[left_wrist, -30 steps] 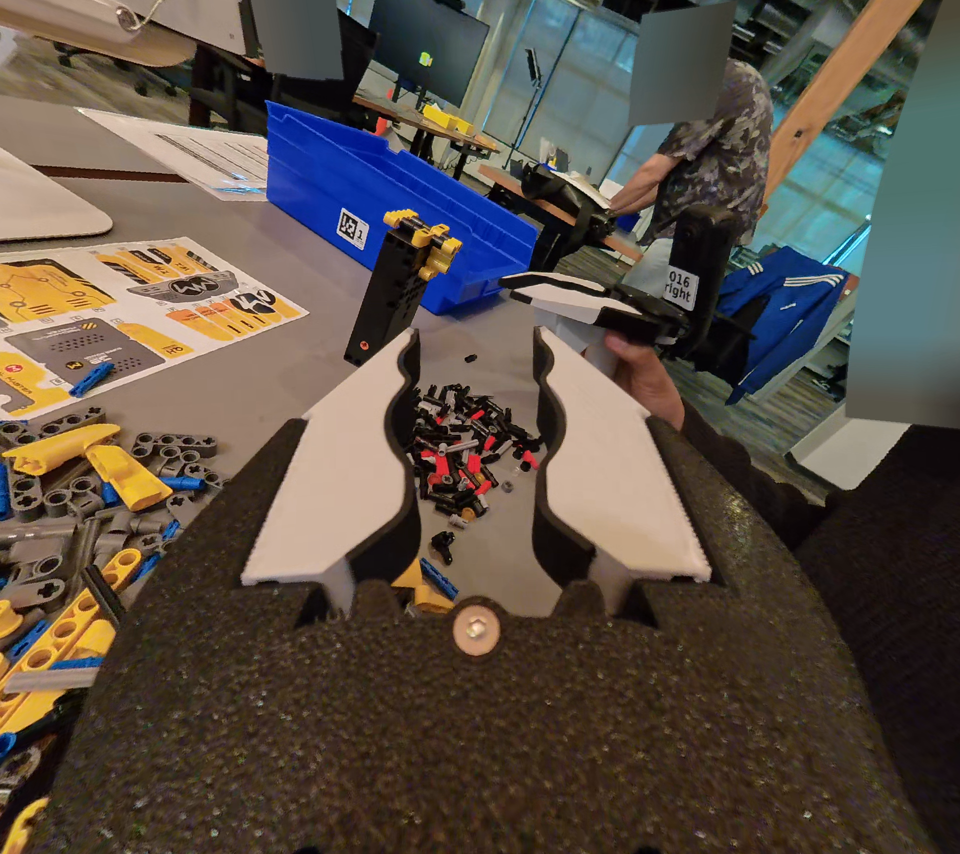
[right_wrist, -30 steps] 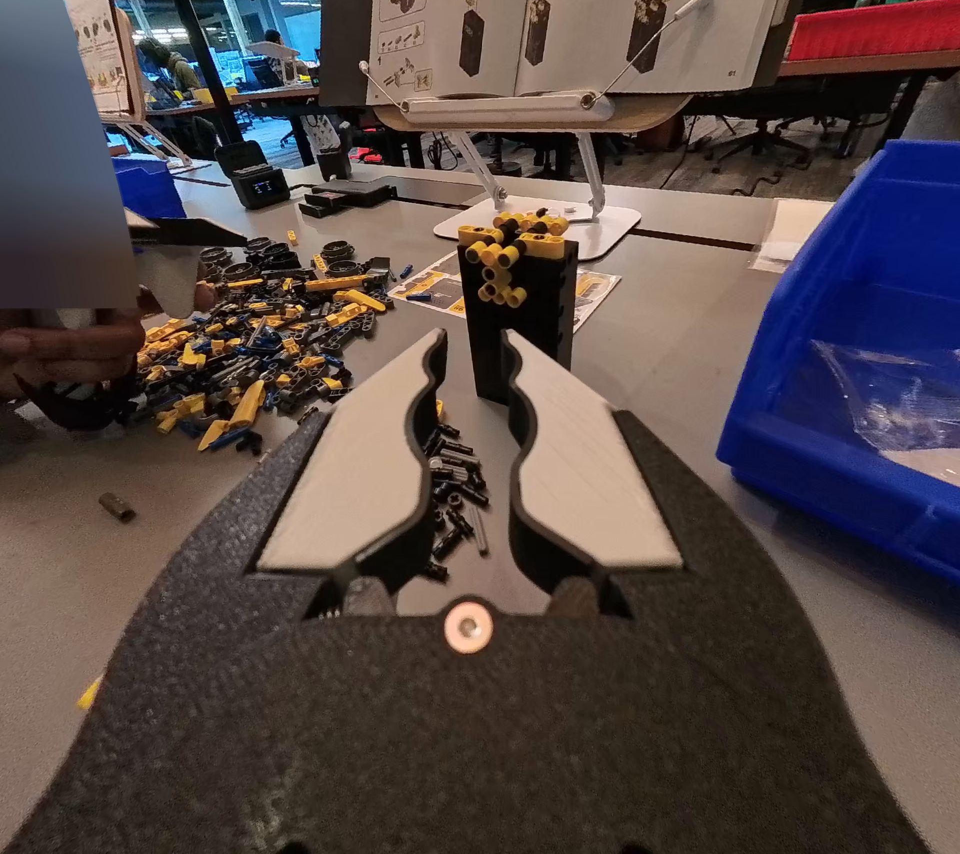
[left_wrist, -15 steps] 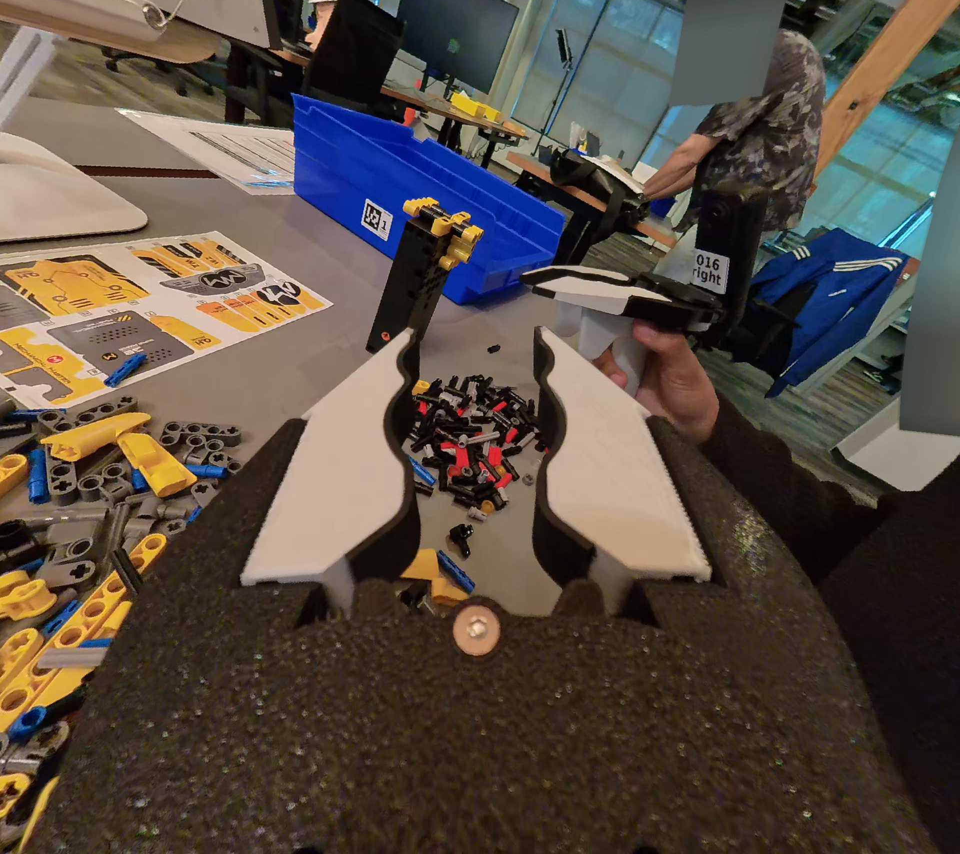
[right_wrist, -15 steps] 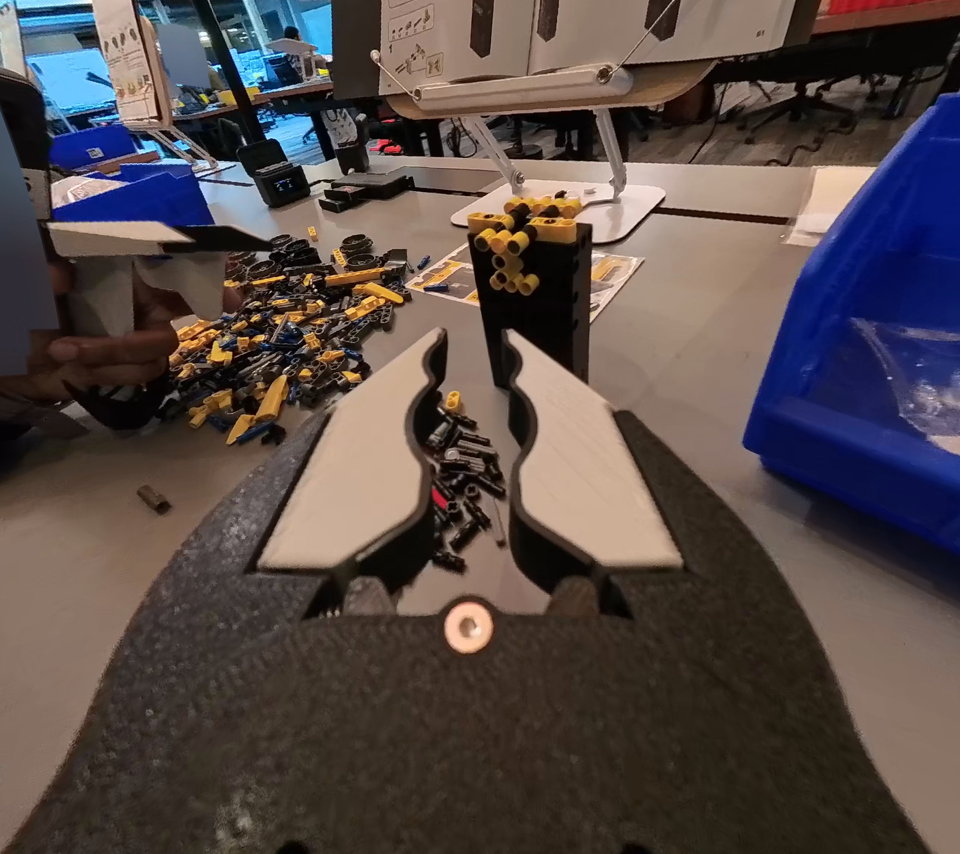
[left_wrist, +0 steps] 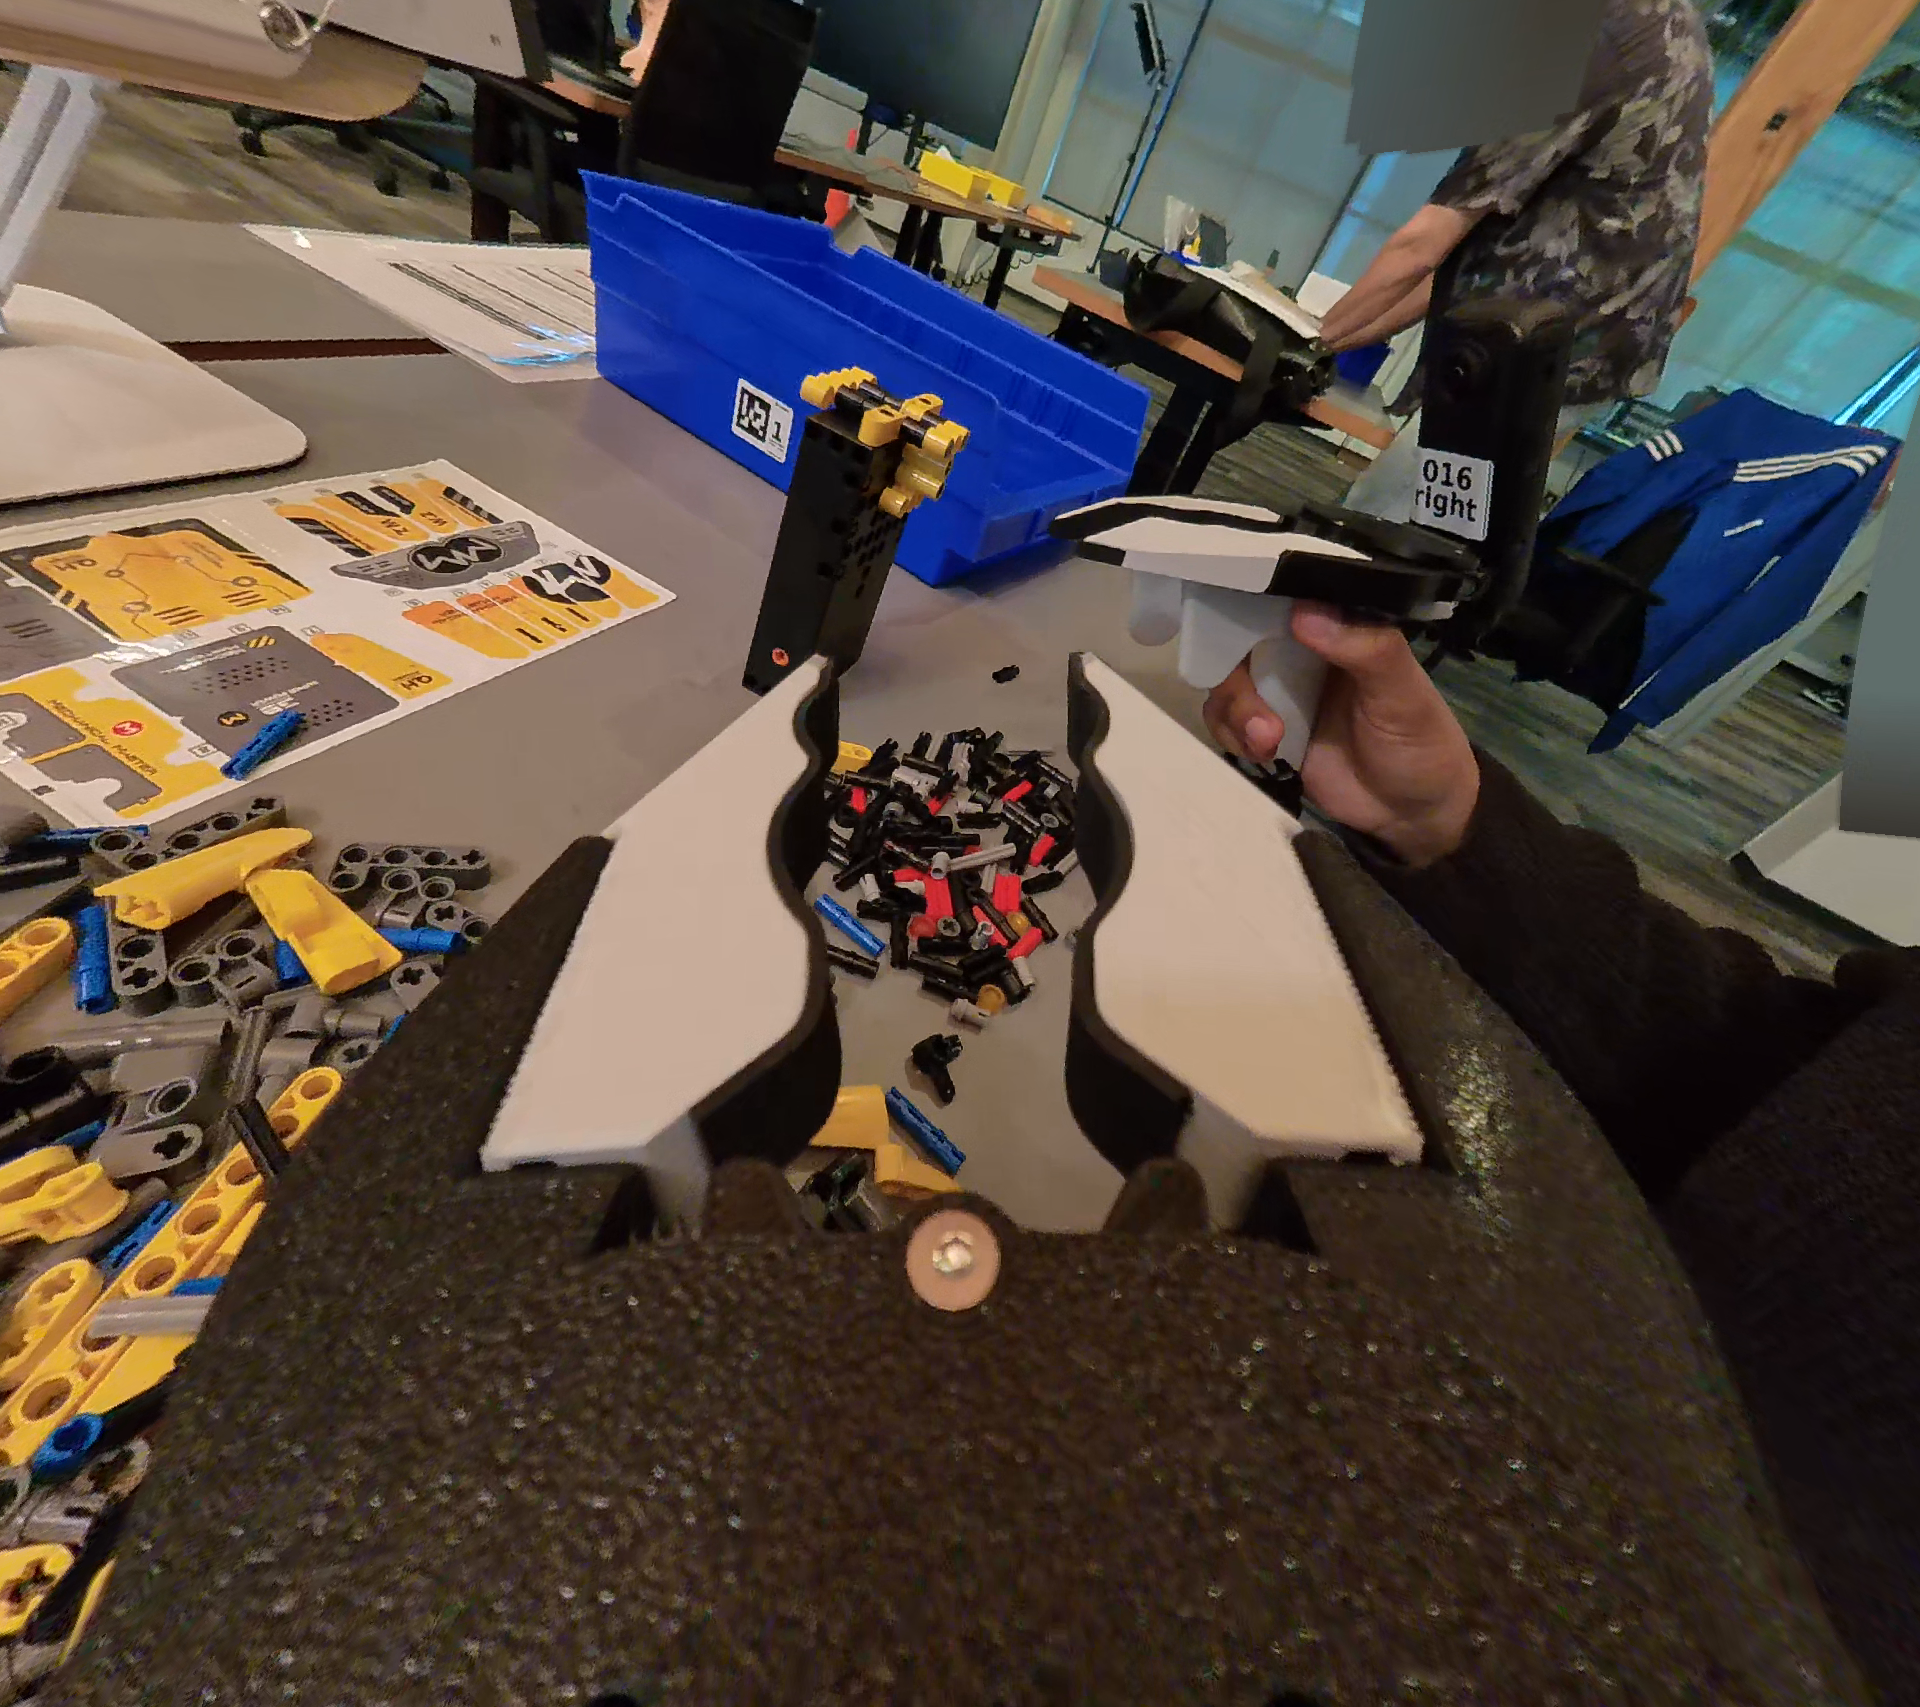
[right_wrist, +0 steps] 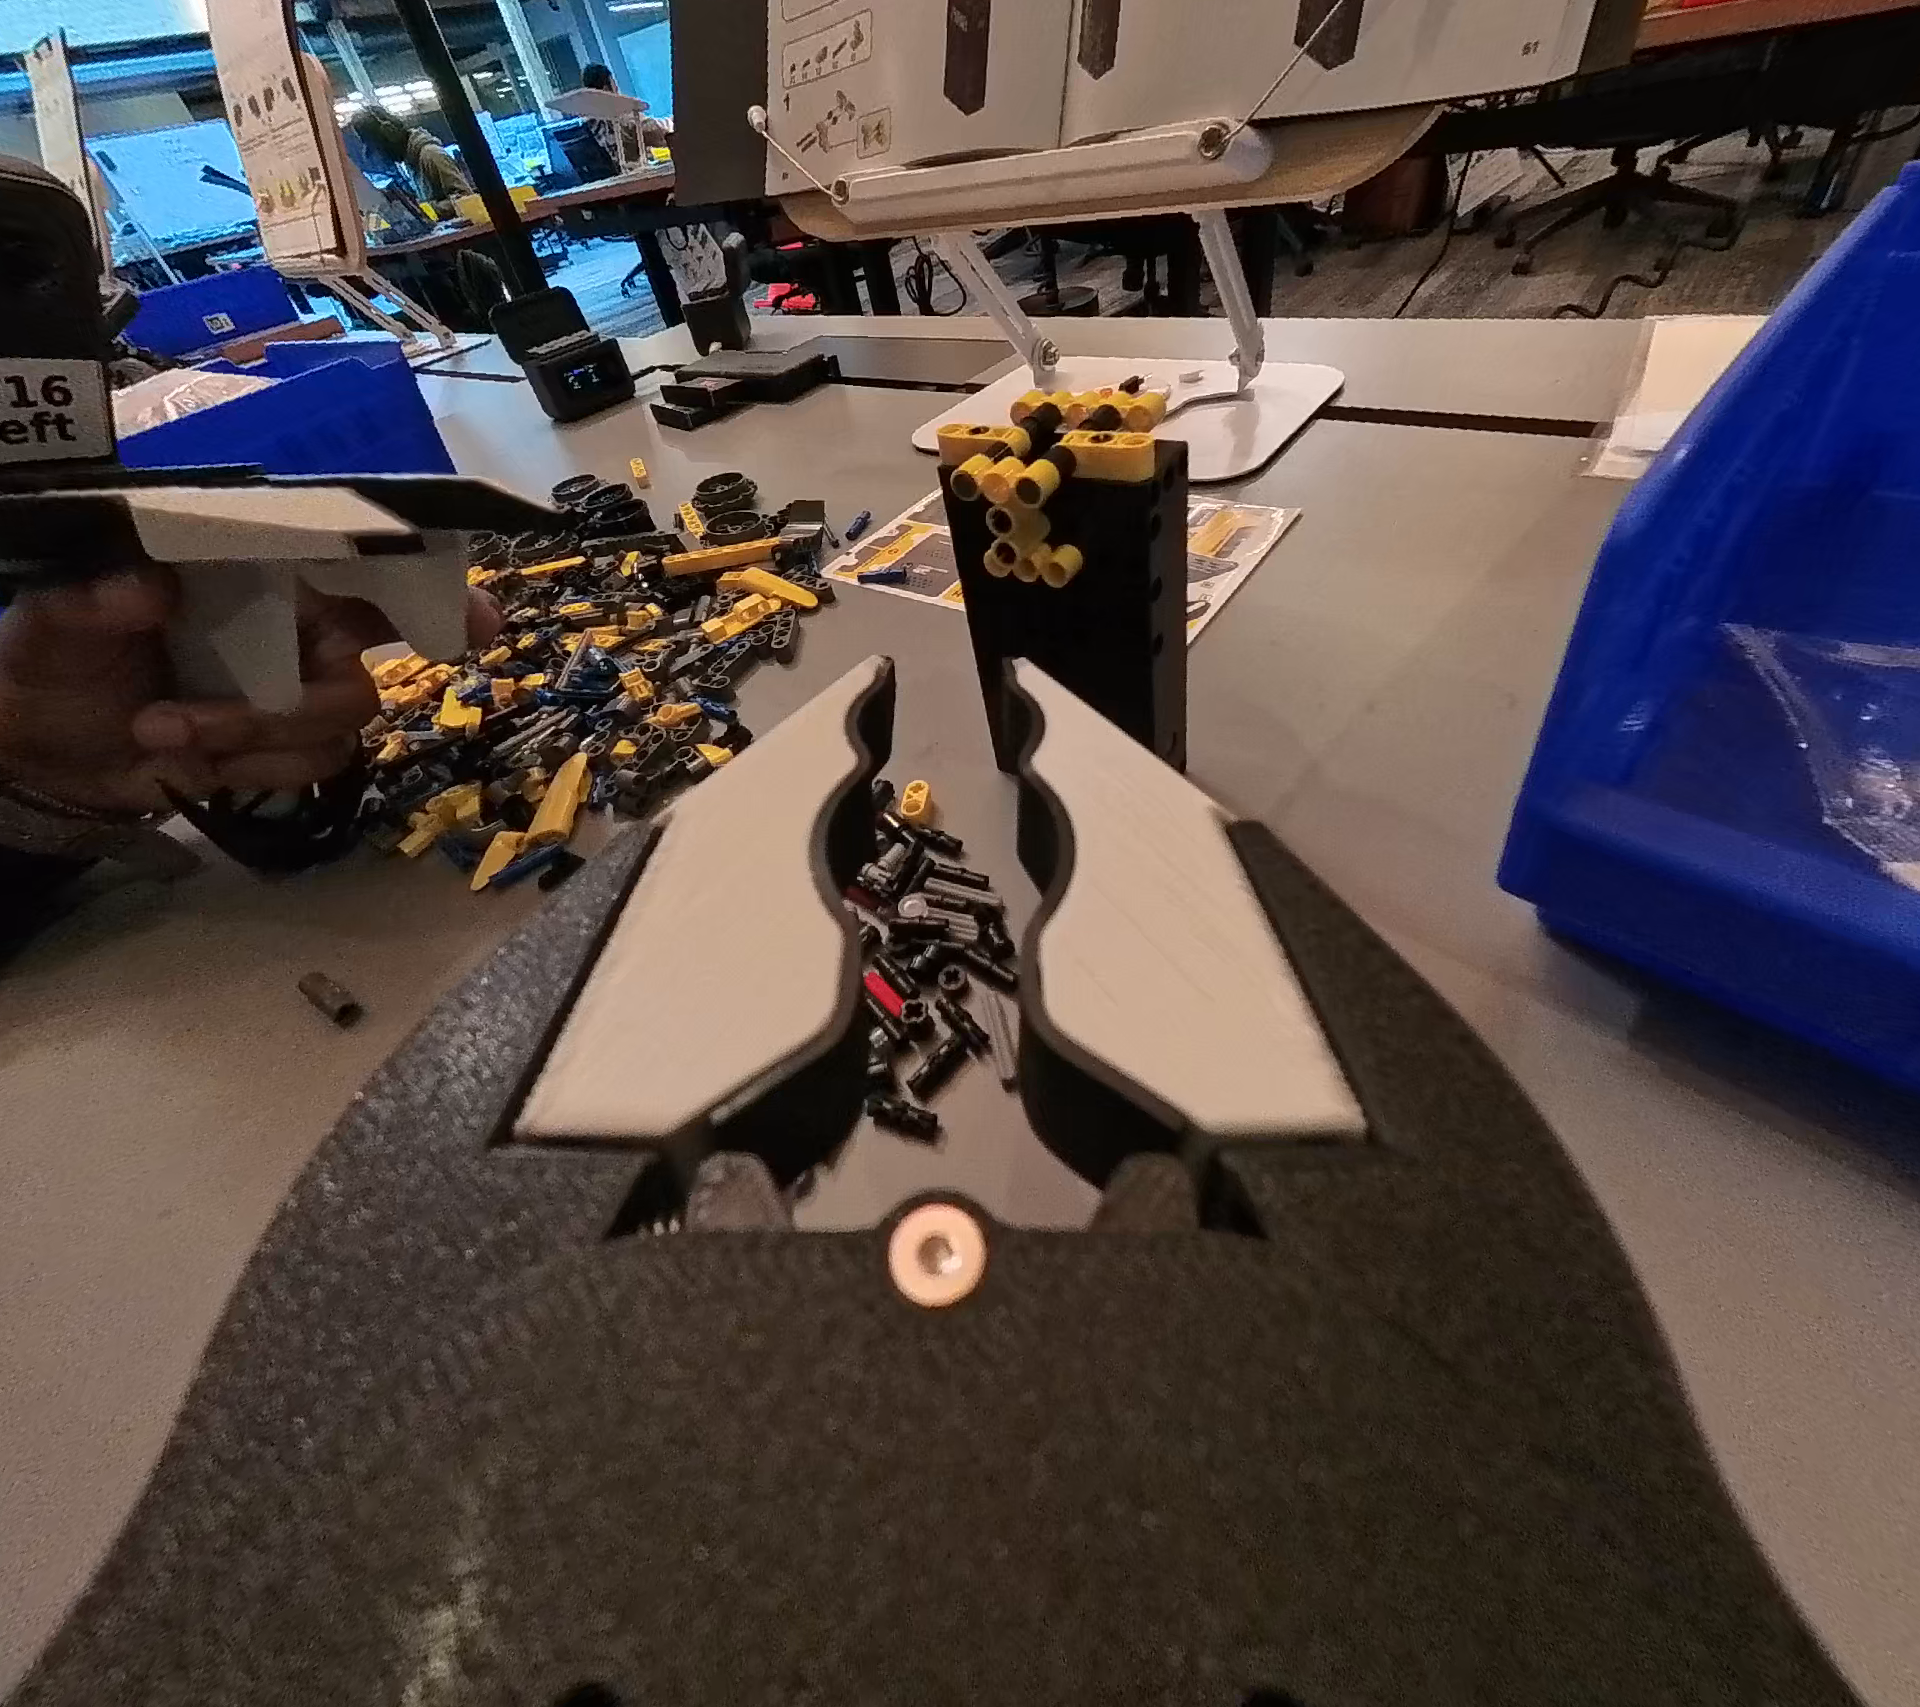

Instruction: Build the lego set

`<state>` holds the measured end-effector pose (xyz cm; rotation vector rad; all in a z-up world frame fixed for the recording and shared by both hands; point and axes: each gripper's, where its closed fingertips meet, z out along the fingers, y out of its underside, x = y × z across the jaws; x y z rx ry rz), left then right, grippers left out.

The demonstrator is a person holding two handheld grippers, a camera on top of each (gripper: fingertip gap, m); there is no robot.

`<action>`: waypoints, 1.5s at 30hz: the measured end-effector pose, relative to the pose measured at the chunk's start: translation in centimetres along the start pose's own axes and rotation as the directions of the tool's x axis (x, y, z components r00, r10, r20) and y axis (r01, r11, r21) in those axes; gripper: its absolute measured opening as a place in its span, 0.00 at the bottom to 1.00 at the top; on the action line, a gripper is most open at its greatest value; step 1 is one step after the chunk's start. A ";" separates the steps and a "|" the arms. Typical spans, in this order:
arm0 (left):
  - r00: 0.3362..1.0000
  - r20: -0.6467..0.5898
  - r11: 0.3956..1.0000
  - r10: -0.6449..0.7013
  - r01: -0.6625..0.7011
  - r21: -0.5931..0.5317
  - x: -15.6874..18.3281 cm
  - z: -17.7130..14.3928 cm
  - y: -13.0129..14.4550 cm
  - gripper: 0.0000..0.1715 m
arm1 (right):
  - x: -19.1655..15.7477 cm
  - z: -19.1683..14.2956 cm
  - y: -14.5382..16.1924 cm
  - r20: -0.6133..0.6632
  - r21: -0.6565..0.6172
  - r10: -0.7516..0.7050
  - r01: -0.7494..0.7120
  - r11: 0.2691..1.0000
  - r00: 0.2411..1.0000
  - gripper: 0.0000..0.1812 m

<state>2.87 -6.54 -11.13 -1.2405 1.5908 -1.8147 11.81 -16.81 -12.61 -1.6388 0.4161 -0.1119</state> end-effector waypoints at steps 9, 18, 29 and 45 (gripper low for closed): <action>1.000 0.003 1.000 0.008 -0.008 0.002 0.0 0.0 0.0 0.26 | 0.0 0.0 0.0 0.003 -0.003 0.000 0.000 1.000 1.000 0.11; 1.000 0.002 1.000 0.006 -0.006 0.000 0.0 0.1 0.0 0.26 | -0.1 0.1 0.1 0.006 -0.009 -0.005 0.005 1.000 1.000 0.11; 0.999 -0.035 1.000 -0.004 0.003 -0.028 0.6 0.3 0.5 0.25 | -0.2 0.1 0.2 0.012 -0.011 -0.002 0.002 1.000 1.000 0.11; 0.999 -0.039 1.000 0.019 -0.019 -0.003 0.7 0.1 0.0 0.23 | -0.3 0.2 0.2 0.019 -0.017 -0.001 0.001 1.000 1.000 0.11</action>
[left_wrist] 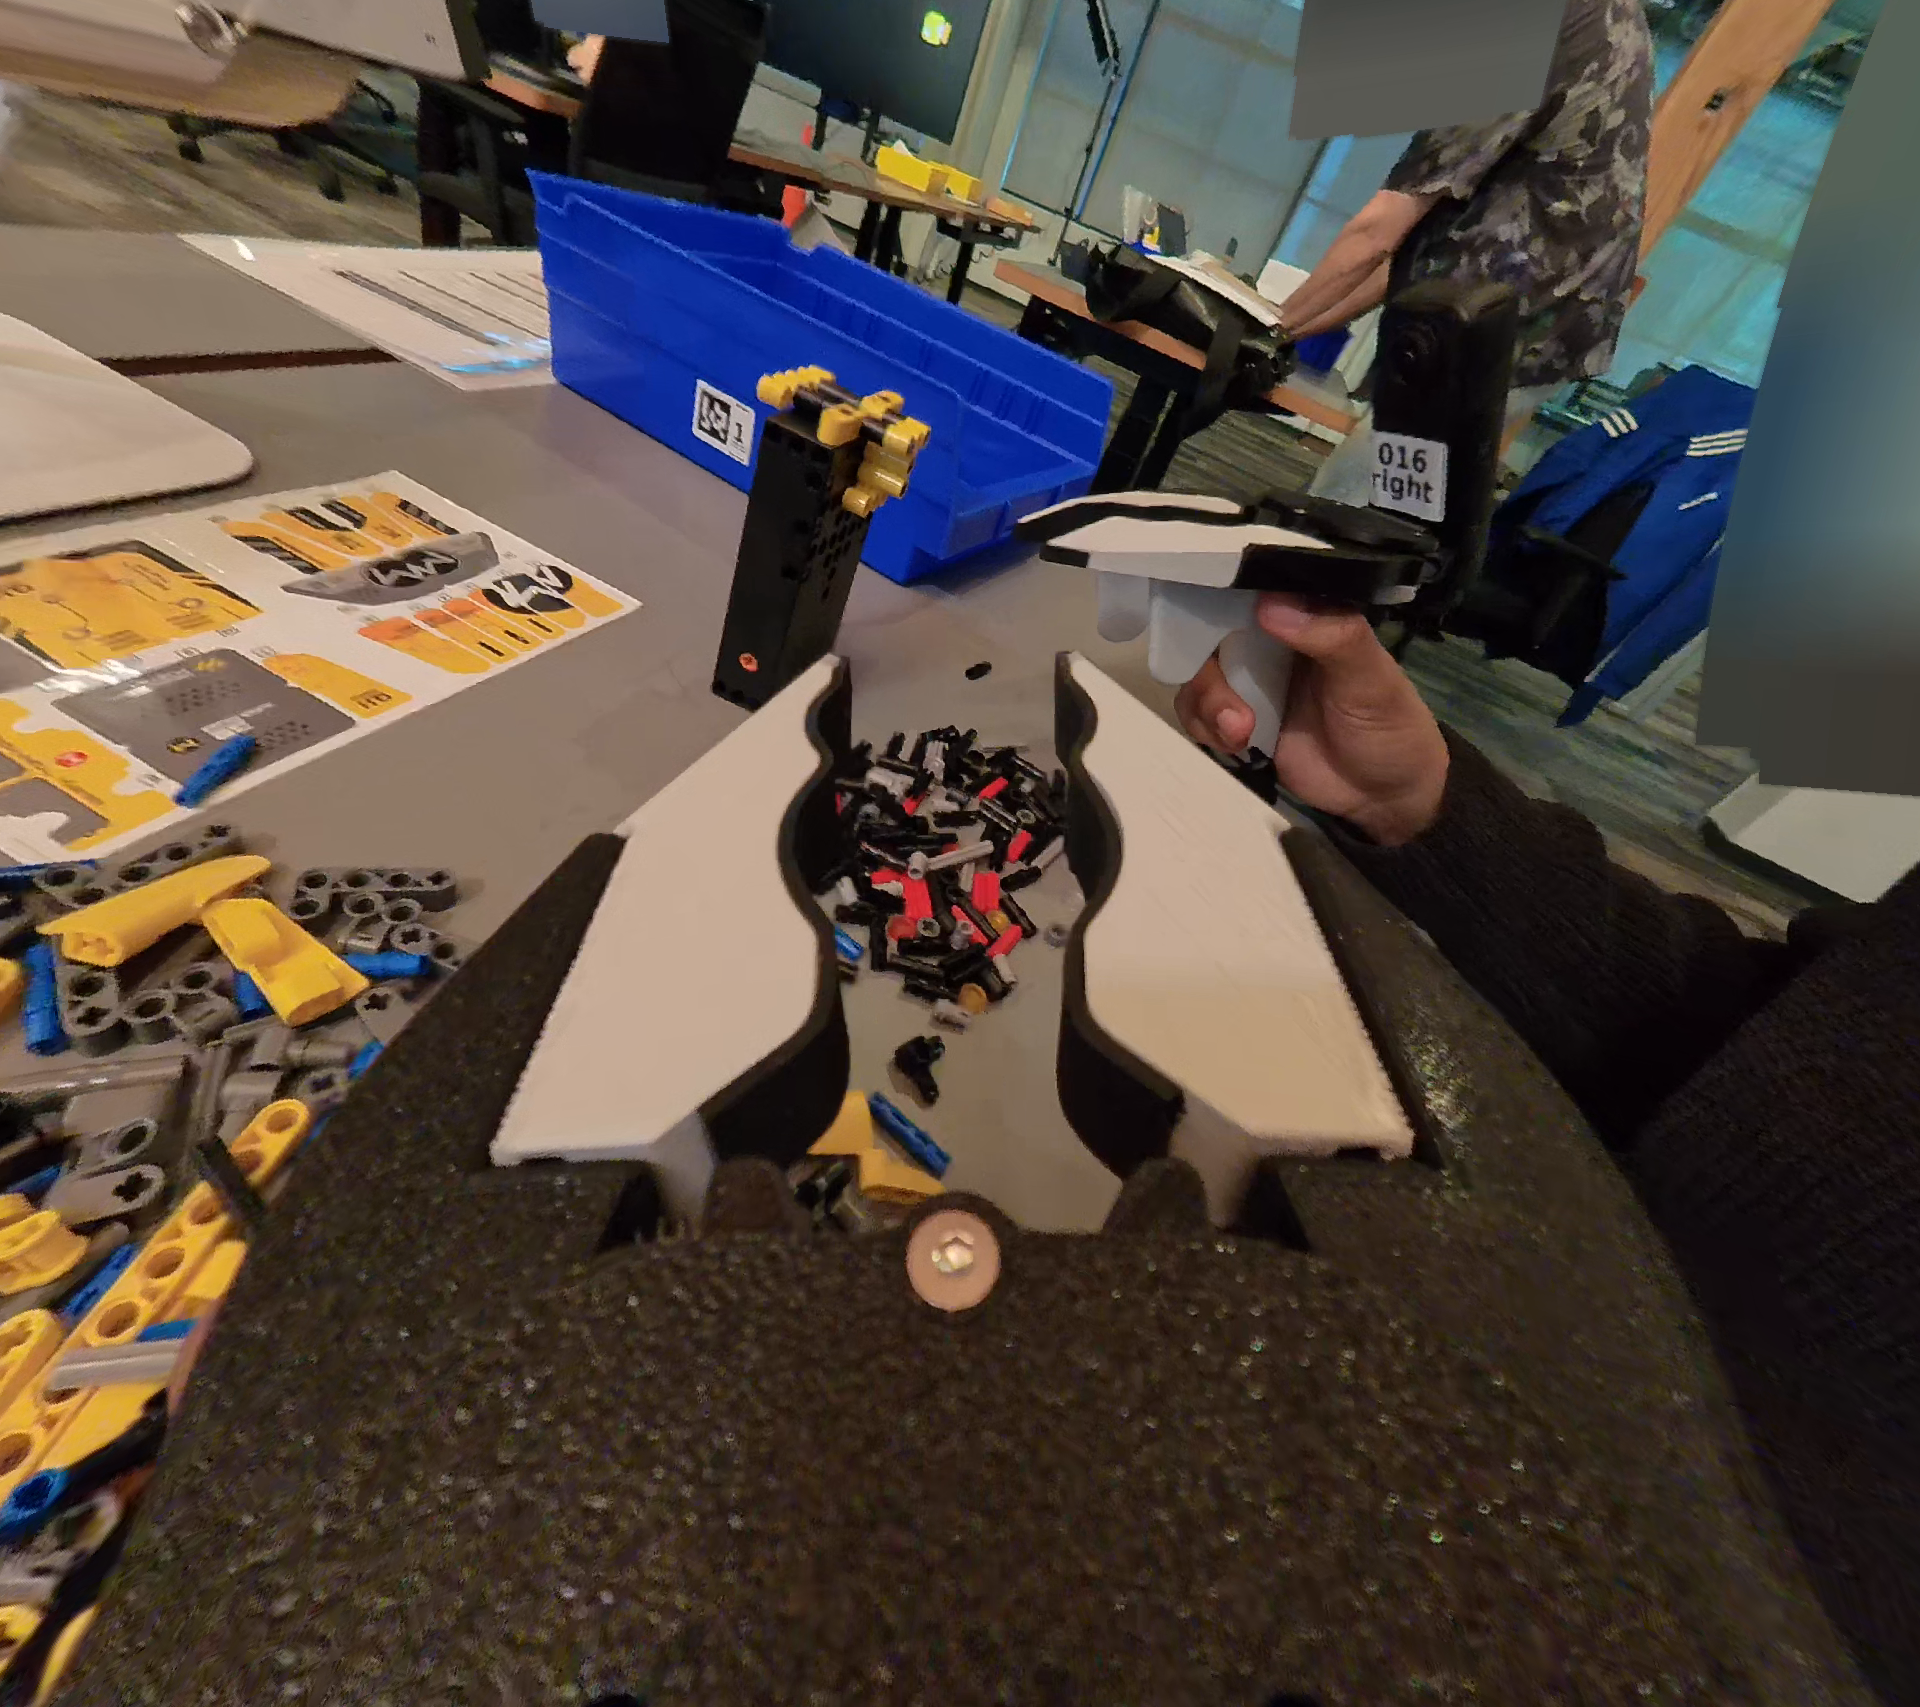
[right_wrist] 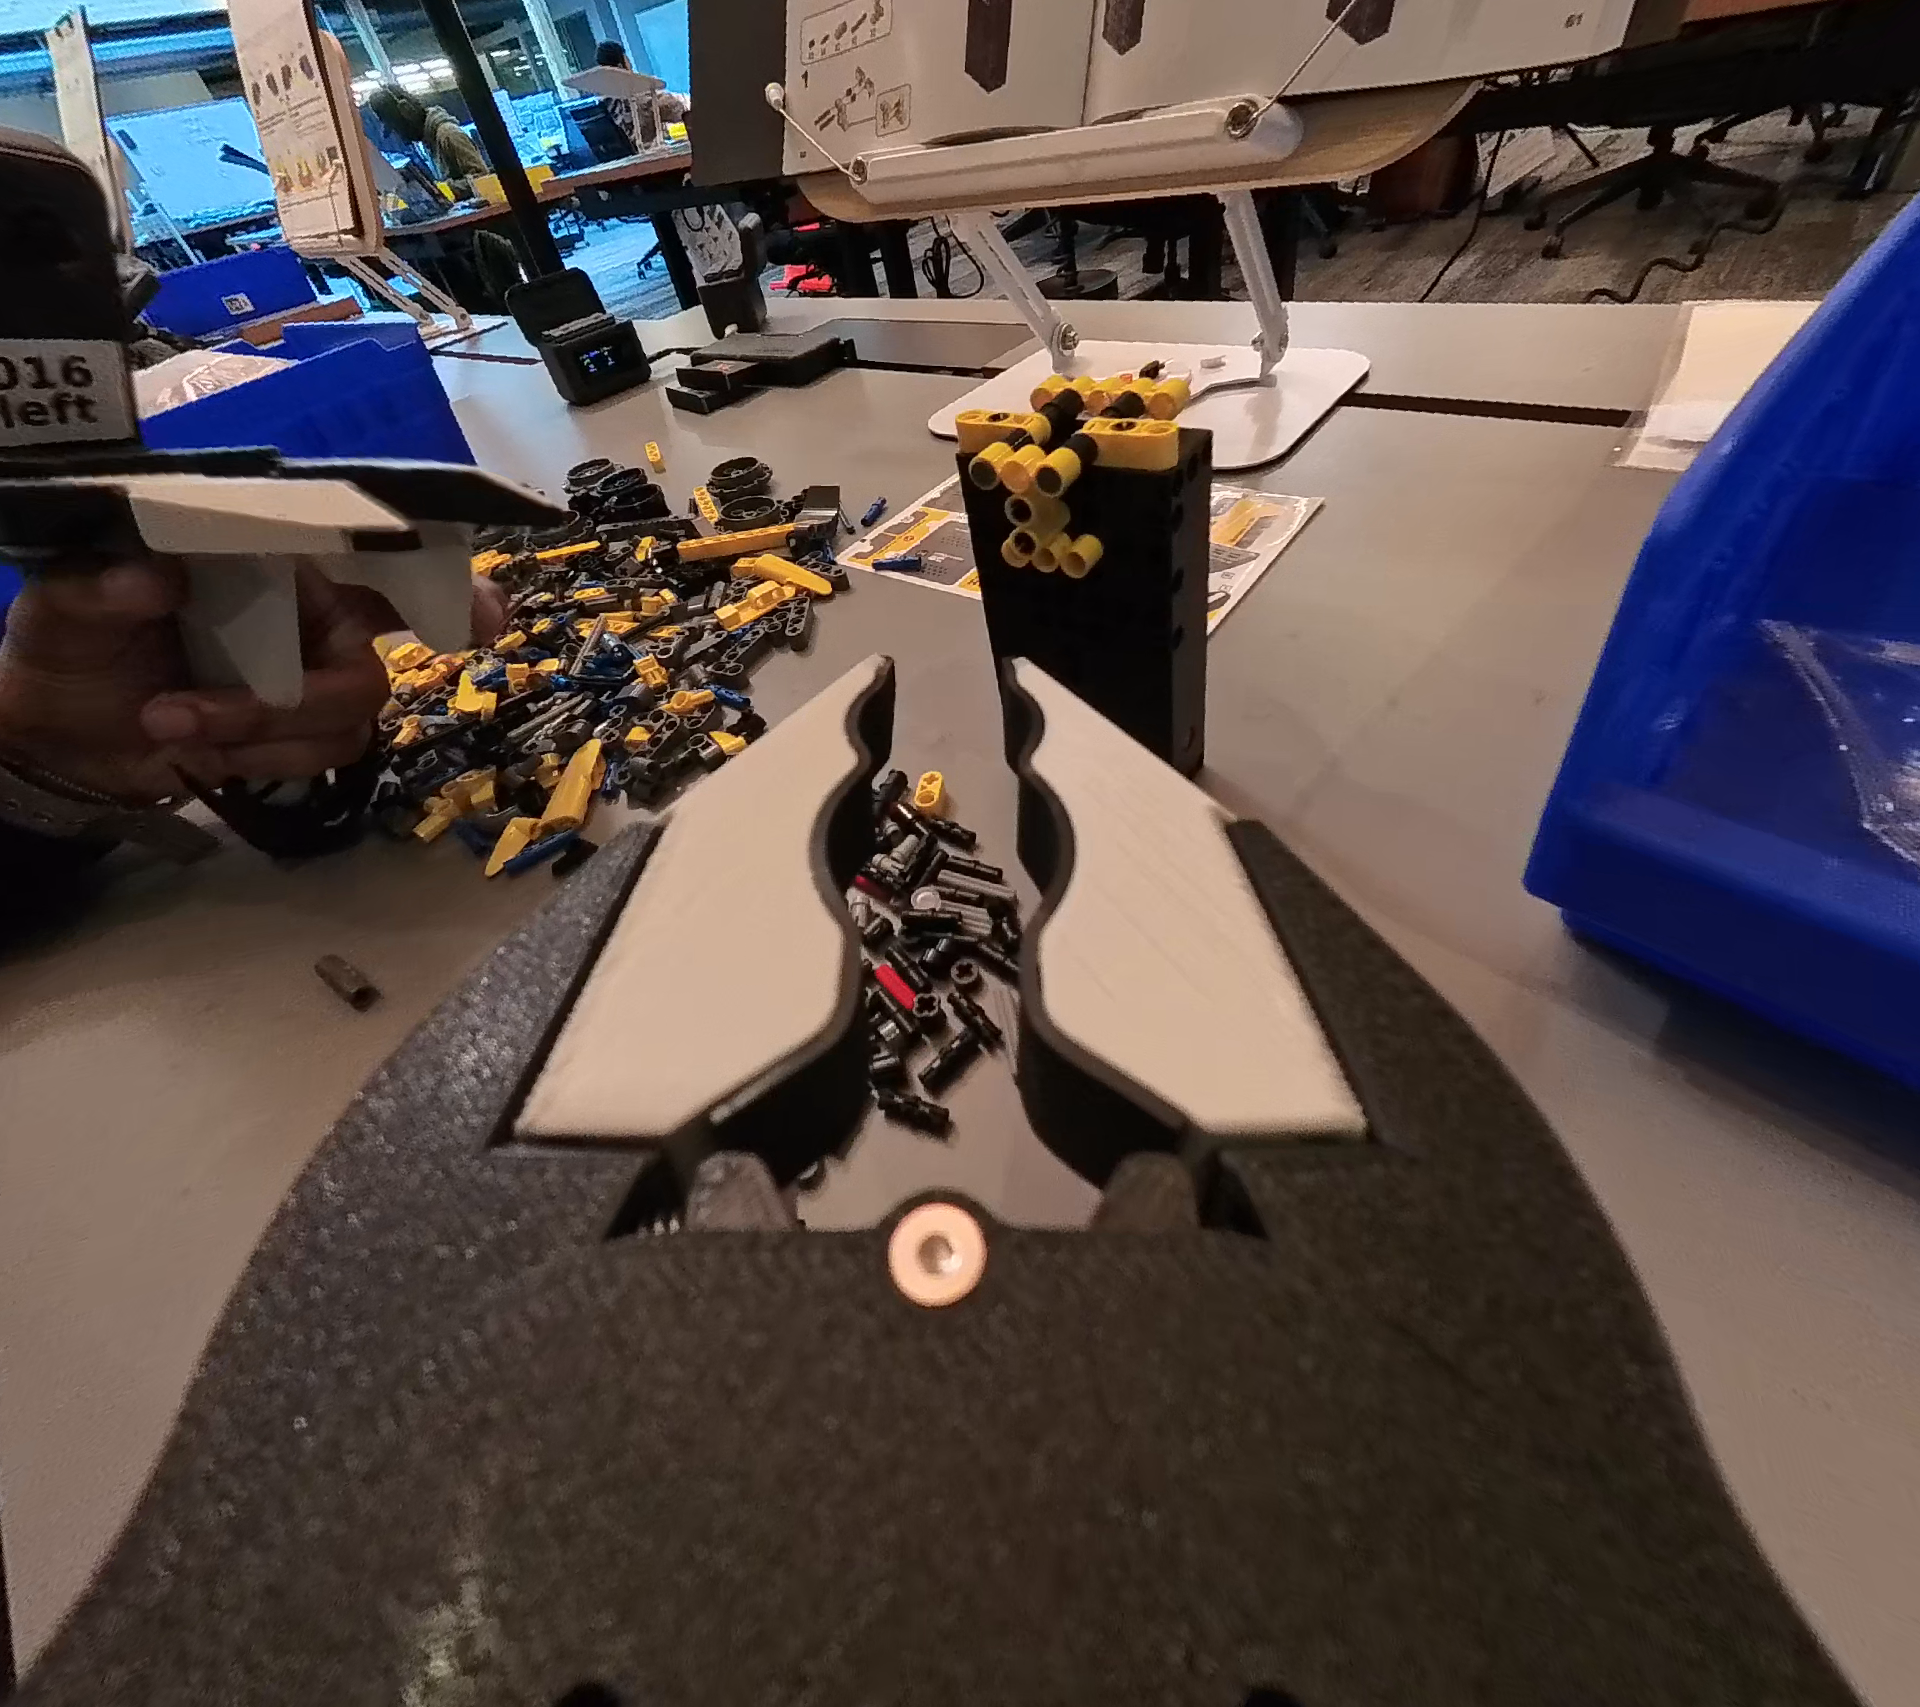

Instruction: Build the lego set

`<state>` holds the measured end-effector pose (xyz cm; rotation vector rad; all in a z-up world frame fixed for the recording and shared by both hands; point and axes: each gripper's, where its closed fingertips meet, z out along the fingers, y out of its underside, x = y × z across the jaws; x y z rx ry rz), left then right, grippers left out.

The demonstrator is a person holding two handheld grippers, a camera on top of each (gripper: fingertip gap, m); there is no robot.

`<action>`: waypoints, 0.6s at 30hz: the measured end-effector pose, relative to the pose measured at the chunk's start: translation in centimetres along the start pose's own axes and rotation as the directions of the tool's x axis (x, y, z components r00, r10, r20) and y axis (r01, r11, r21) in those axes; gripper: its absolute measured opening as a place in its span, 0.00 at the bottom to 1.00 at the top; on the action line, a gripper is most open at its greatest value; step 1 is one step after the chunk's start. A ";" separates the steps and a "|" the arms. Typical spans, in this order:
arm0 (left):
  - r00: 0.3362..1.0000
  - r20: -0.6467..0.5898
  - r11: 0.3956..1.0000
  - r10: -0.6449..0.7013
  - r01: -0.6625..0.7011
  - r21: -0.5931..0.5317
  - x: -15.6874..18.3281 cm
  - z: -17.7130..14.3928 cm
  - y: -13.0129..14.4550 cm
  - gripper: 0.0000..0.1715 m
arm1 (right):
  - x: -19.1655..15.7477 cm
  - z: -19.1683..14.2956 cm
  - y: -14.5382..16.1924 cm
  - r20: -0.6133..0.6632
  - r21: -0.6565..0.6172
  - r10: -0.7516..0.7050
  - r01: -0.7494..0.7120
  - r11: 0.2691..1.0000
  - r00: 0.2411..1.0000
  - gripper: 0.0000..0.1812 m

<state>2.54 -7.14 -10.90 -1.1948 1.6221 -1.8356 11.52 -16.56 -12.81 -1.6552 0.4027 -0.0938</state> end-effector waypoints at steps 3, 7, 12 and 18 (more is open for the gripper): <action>0.994 0.095 0.997 0.062 -0.066 0.036 -1.4 -0.8 -0.9 0.20 | 0.0 0.0 0.0 0.000 0.001 0.000 0.000 1.000 1.000 0.11; 0.989 0.150 0.991 0.002 -0.021 0.130 -3.1 -2.2 -2.6 0.05 | 0.0 -0.1 -0.1 0.000 0.005 0.002 -0.002 1.000 1.000 0.11; 0.990 0.139 0.991 -0.034 0.016 0.131 -3.3 -2.2 -2.7 0.00 | 0.0 -0.1 0.0 0.002 0.004 0.004 -0.004 1.000 1.000 0.11; 0.981 0.175 0.989 0.080 -0.099 0.105 -2.7 -2.0 -2.4 0.00 | 0.0 0.0 0.0 0.002 0.003 0.007 -0.007 1.000 1.000 0.11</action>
